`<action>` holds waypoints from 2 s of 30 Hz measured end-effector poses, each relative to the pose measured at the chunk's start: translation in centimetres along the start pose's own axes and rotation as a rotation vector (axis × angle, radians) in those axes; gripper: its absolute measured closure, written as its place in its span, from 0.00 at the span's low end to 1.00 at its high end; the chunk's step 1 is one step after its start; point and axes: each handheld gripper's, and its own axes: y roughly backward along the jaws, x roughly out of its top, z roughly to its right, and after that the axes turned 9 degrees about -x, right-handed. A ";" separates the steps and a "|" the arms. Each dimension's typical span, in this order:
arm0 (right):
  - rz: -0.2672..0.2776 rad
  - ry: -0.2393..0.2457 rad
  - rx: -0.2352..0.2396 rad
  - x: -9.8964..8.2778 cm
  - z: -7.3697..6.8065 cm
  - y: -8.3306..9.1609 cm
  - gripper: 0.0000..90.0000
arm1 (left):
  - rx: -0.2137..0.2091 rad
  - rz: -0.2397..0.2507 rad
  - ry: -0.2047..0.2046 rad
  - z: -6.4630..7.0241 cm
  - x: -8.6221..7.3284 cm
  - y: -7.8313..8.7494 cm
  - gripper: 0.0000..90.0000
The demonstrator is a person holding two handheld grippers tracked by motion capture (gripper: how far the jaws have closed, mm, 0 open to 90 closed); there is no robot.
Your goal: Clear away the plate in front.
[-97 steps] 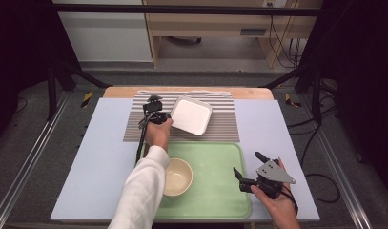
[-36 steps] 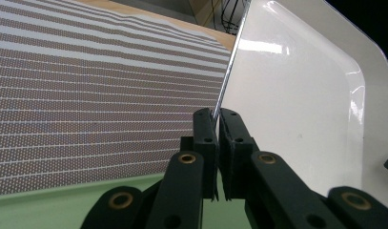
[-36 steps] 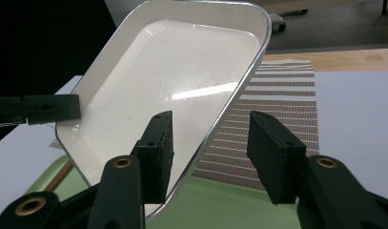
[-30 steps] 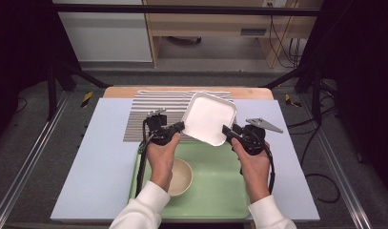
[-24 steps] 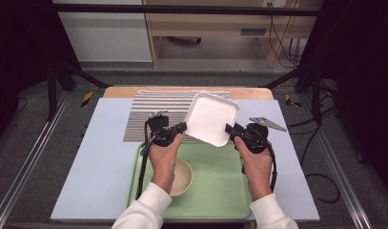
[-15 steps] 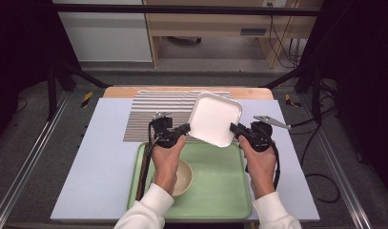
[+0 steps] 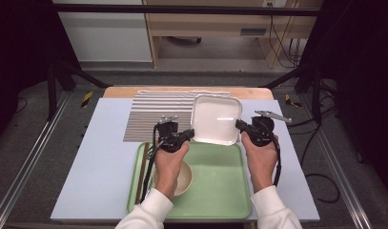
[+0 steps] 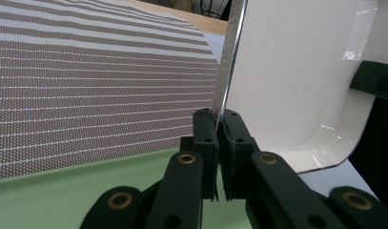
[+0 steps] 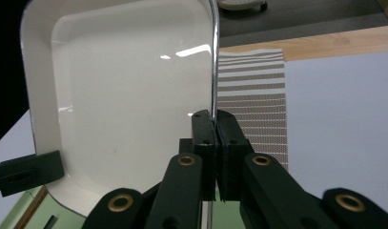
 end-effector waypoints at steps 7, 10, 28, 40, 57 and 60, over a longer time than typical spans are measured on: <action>-0.065 -0.017 -0.013 0.1 0.7 -0.5 0.99 | -0.037 0.009 -0.052 0.2 0.1 1.0 0.75; -0.101 -0.039 -0.025 0.1 1.5 -0.7 0.99 | -0.048 0.028 -0.088 0.0 0.3 2.0 0.59; -0.321 -0.104 -0.088 -5.5 4.0 1.1 0.99 | 0.132 0.147 -0.311 -5.6 0.7 9.4 0.21; -0.463 -0.037 -0.078 -8.5 2.7 1.2 0.99 | 0.197 0.180 -0.266 -9.2 -0.7 12.5 0.19; -0.586 -0.040 -0.027 -9.8 1.6 0.9 0.99 | 0.259 0.212 -0.228 -11.9 -0.4 15.7 0.18; -0.604 -0.041 -0.022 -9.8 1.7 0.9 0.99 | 0.258 0.202 -0.228 -11.9 -0.5 15.6 0.18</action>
